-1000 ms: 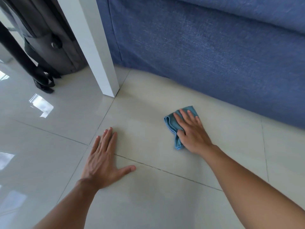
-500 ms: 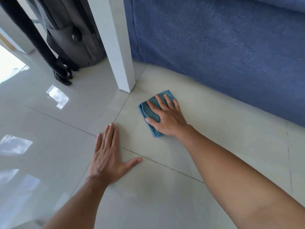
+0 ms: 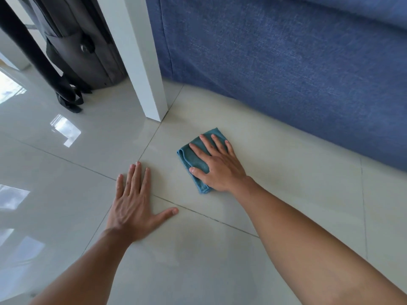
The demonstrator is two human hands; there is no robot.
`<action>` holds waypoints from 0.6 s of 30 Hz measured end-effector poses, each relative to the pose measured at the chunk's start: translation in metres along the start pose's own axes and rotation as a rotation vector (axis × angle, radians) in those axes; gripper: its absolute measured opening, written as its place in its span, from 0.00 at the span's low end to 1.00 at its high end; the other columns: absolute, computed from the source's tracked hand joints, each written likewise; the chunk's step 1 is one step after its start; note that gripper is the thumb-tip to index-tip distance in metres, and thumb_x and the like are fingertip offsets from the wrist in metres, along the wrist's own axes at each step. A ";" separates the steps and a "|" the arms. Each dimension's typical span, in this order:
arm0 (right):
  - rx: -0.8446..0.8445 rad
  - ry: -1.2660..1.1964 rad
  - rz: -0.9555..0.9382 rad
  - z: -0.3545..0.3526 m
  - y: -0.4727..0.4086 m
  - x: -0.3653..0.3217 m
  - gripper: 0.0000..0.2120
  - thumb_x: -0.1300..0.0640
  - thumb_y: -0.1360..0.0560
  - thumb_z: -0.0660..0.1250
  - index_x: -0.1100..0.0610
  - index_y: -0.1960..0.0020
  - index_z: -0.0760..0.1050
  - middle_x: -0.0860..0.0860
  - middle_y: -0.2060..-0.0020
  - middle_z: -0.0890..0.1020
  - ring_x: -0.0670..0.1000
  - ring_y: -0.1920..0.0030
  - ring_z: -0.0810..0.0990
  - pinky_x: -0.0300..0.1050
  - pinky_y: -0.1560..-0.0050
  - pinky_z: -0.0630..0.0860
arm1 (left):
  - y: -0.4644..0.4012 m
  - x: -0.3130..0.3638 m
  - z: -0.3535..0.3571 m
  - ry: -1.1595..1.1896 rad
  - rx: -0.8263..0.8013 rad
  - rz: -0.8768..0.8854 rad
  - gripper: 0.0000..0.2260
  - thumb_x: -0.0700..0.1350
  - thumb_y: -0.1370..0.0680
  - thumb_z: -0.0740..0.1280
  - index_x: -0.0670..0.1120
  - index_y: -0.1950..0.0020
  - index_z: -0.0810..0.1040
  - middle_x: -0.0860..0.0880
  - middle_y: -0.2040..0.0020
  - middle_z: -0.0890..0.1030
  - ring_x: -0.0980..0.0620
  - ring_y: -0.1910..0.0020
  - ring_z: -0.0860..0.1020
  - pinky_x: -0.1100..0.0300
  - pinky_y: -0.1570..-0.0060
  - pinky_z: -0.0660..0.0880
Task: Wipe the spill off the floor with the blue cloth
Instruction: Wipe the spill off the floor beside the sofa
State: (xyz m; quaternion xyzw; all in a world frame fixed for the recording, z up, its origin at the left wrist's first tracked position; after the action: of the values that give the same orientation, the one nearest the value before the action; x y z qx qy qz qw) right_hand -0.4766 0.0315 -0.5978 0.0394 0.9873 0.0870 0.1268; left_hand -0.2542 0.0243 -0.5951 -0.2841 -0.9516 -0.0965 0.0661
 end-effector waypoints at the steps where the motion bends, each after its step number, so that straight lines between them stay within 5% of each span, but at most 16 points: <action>1: 0.007 -0.001 0.043 -0.001 0.006 0.011 0.35 0.29 0.22 0.47 0.38 0.18 0.46 0.45 0.17 0.43 0.52 0.18 0.38 0.59 0.21 0.35 | 0.000 0.001 0.001 -0.007 -0.007 0.004 0.58 0.83 0.32 0.48 0.41 0.18 0.44 0.40 0.18 0.40 0.46 0.19 0.36 0.45 0.21 0.39; 9: 0.026 -0.033 0.342 -0.006 0.065 0.104 0.35 0.29 0.22 0.42 0.38 0.18 0.43 0.44 0.17 0.40 0.52 0.18 0.37 0.60 0.21 0.36 | -0.006 0.019 0.003 -0.018 -0.035 0.093 0.59 0.83 0.33 0.49 0.40 0.18 0.45 0.40 0.18 0.42 0.46 0.19 0.38 0.44 0.20 0.41; 18: 0.047 -0.034 0.541 -0.005 0.142 0.147 0.35 0.30 0.22 0.43 0.38 0.18 0.42 0.44 0.17 0.41 0.52 0.18 0.37 0.59 0.21 0.36 | -0.033 0.118 0.007 0.050 -0.057 0.289 0.57 0.82 0.33 0.45 0.42 0.18 0.46 0.42 0.17 0.43 0.47 0.18 0.40 0.46 0.20 0.42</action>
State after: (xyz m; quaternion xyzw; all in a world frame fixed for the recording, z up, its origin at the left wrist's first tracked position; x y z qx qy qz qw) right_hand -0.6121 0.1843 -0.6027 0.3063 0.9403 0.0944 0.1145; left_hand -0.3702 0.0612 -0.5856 -0.4175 -0.8957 -0.1201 0.0948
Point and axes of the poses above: each hand's wrist, its own y-axis away from the middle knuckle, its own z-axis out of the palm, x = y × z, the point moved 10 cm from there along -y, towards the middle knuckle
